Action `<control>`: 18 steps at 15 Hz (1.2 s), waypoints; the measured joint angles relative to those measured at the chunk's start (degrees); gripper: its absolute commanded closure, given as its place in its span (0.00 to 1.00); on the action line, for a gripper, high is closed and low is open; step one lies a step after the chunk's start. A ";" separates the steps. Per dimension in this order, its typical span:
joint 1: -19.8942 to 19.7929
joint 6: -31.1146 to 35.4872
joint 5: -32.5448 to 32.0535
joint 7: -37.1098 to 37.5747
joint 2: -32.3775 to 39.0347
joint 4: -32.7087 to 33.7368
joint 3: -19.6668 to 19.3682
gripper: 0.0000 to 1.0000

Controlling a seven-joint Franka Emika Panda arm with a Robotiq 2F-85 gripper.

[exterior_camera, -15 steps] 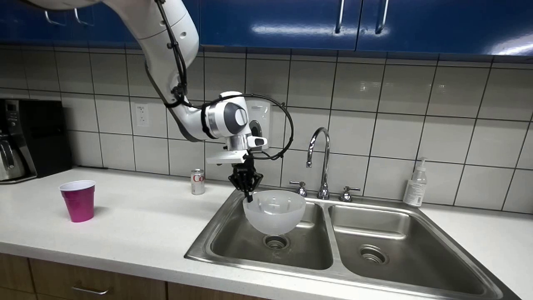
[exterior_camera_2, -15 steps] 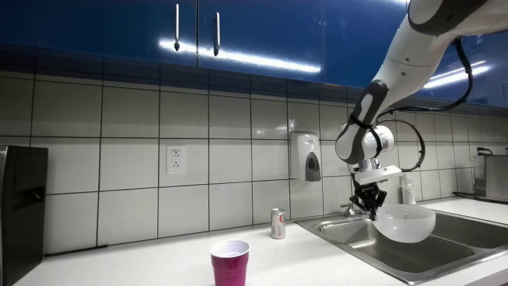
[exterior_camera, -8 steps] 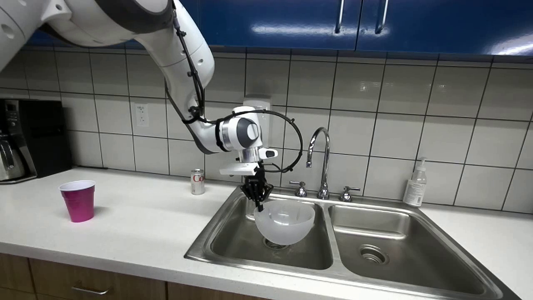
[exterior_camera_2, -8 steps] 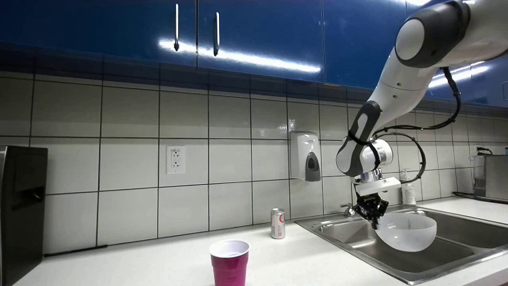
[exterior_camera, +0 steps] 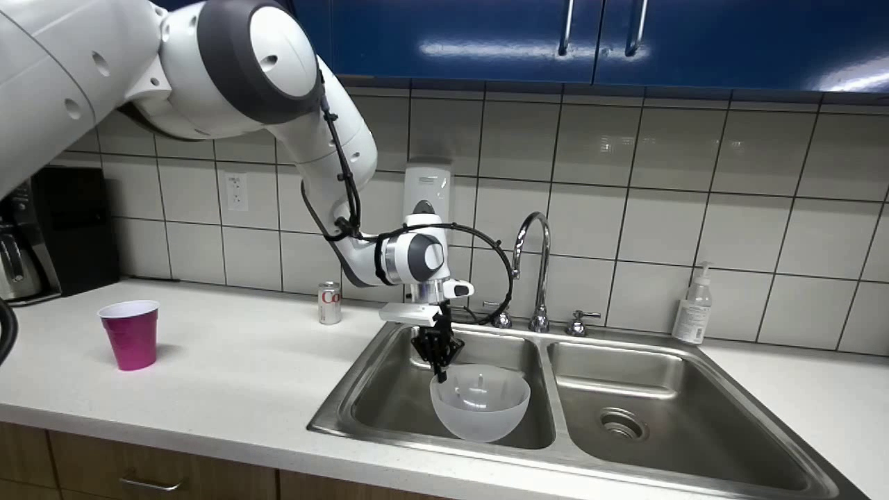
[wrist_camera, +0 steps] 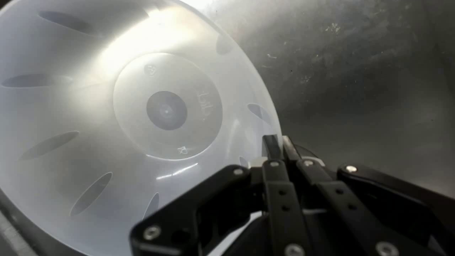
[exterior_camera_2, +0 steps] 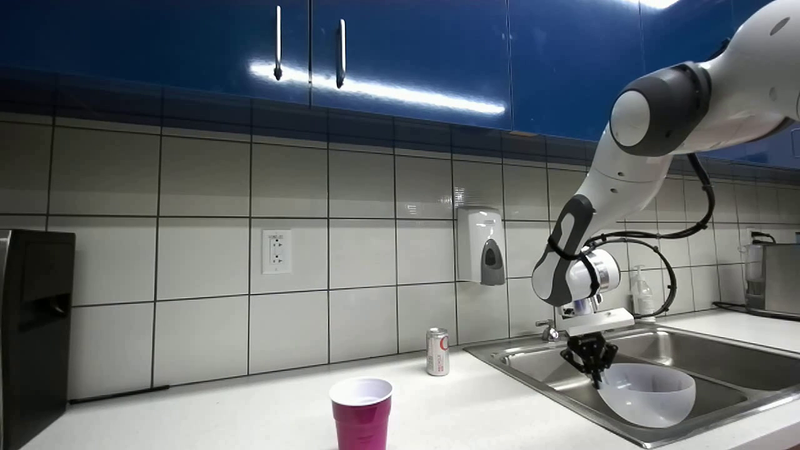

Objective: Move the bowl to the left sink

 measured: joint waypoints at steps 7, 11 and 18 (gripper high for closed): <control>-0.30 0.00 2.03 -0.05 4.64 4.84 0.10 0.64; -0.30 0.00 2.04 -0.06 4.79 6.42 0.11 0.34; -0.25 0.19 2.04 -0.40 3.50 6.56 0.12 0.00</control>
